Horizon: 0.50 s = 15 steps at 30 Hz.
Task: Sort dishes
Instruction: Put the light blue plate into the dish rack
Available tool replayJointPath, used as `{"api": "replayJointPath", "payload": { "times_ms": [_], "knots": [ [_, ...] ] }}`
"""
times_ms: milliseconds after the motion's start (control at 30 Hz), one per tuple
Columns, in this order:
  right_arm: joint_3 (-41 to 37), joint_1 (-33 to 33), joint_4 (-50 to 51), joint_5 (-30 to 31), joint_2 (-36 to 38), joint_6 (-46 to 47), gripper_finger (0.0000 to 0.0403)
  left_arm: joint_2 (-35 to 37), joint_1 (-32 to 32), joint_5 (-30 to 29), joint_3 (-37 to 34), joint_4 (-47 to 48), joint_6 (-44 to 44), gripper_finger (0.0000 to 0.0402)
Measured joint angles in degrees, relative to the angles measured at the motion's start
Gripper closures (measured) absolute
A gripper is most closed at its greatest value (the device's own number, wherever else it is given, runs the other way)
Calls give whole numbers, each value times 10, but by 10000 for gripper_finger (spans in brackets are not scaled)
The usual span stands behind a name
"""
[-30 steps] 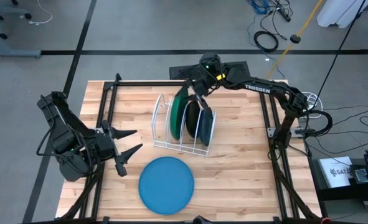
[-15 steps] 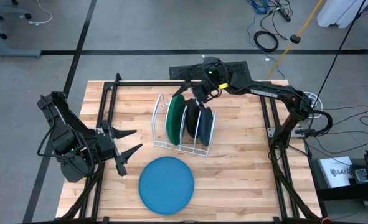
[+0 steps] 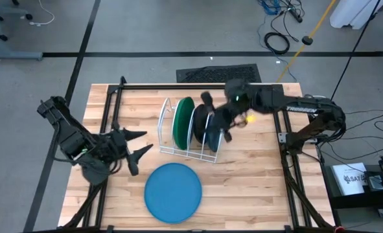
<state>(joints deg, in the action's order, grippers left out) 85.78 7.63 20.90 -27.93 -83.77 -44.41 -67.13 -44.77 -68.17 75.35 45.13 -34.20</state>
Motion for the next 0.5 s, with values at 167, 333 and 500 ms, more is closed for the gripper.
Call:
{"api": "replayJointPath", "payload": {
  "times_ms": [167,333,500],
  "knots": [
    [0,-77,39,127,-1,41,225,-6,29,150,-23,102,-187,157],
    [0,-138,31,176,-1,76,225,-23,46,315,-92,105,-311,157],
    [0,-190,21,219,-1,105,225,-58,58,425,-172,60,-371,157]
  ]
}}
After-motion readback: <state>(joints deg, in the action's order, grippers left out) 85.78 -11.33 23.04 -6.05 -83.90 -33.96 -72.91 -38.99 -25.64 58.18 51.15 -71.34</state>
